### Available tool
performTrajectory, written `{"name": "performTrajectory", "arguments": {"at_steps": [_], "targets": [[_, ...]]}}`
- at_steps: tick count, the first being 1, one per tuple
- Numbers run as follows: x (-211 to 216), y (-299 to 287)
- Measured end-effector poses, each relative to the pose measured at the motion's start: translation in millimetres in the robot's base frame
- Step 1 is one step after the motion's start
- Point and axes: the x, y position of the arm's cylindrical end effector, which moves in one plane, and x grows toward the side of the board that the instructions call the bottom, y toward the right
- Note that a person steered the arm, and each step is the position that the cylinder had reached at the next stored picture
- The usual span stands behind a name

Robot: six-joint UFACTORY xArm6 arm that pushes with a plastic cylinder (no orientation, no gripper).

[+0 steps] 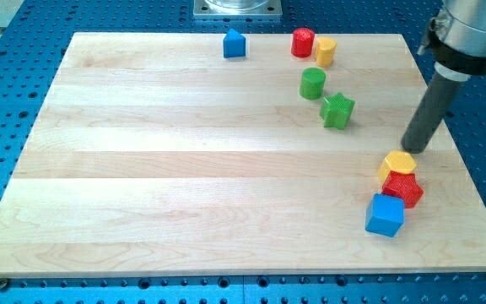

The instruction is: Move the green star into the group of blocks

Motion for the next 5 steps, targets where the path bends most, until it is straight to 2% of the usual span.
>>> {"name": "performTrajectory", "arguments": {"at_steps": [1,2,5], "targets": [[20.5,-30.5],[21.8,-47.6],[21.7,-45.2]]}}
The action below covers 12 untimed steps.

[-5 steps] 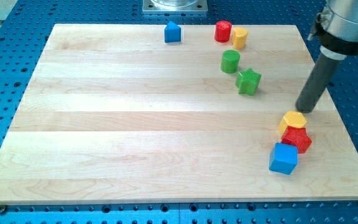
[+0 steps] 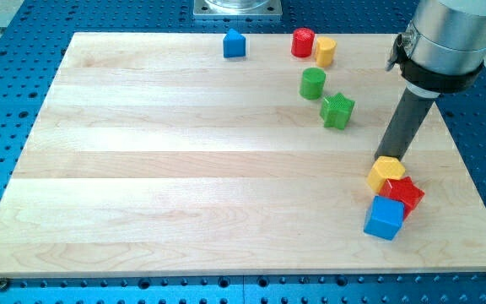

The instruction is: Move the green star into the group of blocks

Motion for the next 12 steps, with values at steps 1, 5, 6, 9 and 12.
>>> {"name": "performTrajectory", "arguments": {"at_steps": [1,5,6,9,12], "targets": [[0.0,1.0],[-88.6,80.3],[-148.7,79.9],[-26.5,-61.7],[5.9,-94.0]]}}
